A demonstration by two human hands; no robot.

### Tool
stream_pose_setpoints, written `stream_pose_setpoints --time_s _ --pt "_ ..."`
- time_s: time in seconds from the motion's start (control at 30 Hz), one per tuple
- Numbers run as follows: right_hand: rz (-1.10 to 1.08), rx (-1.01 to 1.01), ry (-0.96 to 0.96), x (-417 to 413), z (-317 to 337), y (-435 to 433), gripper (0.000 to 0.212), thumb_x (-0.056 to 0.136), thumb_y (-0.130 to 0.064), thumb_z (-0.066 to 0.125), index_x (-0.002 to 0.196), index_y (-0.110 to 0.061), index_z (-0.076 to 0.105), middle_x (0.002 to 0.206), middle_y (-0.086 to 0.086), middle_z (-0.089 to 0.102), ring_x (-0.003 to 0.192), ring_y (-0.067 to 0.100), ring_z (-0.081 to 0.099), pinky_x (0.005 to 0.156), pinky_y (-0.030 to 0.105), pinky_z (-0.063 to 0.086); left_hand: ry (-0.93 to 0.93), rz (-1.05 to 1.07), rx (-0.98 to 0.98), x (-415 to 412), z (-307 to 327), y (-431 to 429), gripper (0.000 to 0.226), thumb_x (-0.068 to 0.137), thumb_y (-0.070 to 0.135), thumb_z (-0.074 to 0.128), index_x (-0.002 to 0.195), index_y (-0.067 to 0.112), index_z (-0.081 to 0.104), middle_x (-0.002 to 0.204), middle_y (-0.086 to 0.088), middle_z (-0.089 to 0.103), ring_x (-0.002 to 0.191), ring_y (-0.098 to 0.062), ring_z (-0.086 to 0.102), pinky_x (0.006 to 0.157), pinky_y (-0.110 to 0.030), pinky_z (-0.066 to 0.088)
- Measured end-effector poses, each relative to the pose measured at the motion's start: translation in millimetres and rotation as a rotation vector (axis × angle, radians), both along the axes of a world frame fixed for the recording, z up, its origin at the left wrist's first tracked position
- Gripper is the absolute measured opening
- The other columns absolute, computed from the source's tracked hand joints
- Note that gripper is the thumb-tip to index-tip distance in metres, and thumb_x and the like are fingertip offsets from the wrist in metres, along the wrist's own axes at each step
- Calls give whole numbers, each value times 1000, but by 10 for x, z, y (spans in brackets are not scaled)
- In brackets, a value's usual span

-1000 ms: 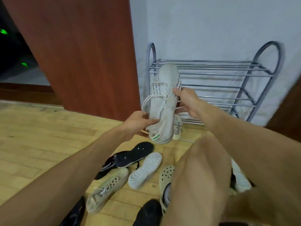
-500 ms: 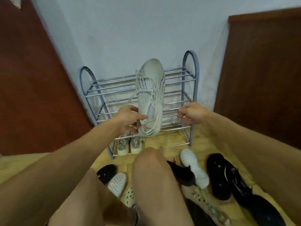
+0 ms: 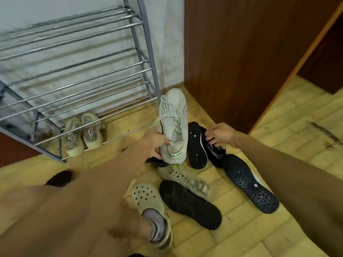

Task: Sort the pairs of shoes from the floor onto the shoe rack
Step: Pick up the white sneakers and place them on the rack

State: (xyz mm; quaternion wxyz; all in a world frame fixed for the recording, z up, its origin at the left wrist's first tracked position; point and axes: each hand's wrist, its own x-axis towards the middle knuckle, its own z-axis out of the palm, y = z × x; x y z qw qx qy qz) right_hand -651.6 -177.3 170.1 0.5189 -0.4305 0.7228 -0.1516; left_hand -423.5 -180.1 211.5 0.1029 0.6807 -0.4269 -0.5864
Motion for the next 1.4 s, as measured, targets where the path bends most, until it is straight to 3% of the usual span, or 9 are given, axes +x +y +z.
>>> stream_pose_setpoints --time_s 0.2,0.33,0.57,0.8,0.97,1.1,1.17,1.27,1.4 --pt "52 159 83 -30 -842 196 26 97 -17 51 111 1 64 116 23 65 96 33 64 87 39 52 -6 76 92 140 -640 296 40 83 -2 67 122 4 56 108 -14 65 87 -25 61 67 -38 53" --pt "7 177 75 139 -1267 229 20 95 -14 54 105 -1 64 97 11 62 77 20 59 75 35 49 -137 120 185 431 -992 538 33 82 5 68 113 9 58 108 -15 65 100 -36 61 80 -49 55" --pt "106 69 157 666 -1537 -189 46 91 -23 55 132 -4 48 129 17 54 115 34 55 95 46 51 -150 299 181 674 -1290 539 8 90 9 59 98 11 61 104 -16 67 92 -35 64 67 -42 55" --pt "4 194 230 1097 -1888 -511 62 95 -19 54 147 -4 24 149 15 20 121 34 49 47 27 53 -42 449 174 726 -1411 426 12 89 5 58 98 13 61 109 -16 66 104 -38 61 75 -46 56" --pt "9 151 266 1024 -1997 -560 40 88 -16 58 126 -3 51 135 18 41 118 35 51 49 30 56 -43 492 165 801 -1458 393 16 90 4 56 100 13 64 110 -15 65 101 -36 61 73 -46 57" --pt "-59 119 145 874 -1962 -523 12 85 -12 63 84 -3 55 83 15 59 79 29 65 68 41 61 -51 516 166 862 -1474 447 29 86 2 62 111 15 63 116 -16 64 103 -39 60 73 -47 56" --pt "-171 137 14 870 -1887 -502 23 83 -12 70 72 -7 51 72 10 51 64 23 56 50 34 54 -60 519 169 860 -1476 472 36 82 2 67 117 13 64 116 -16 65 103 -39 60 80 -50 56" --pt "-186 136 -55 983 -1817 -453 34 75 -19 81 73 -9 48 70 4 45 58 15 45 41 24 35 -64 516 185 822 -1447 496 35 80 4 70 113 12 67 112 -16 67 101 -39 62 80 -56 56" --pt "168 -67 332 1252 -1655 -378 39 70 -27 81 99 -7 63 91 6 62 89 25 62 67 30 51 -47 523 165 794 -1351 518 25 80 8 72 104 8 66 109 -17 67 100 -37 63 74 -52 58"
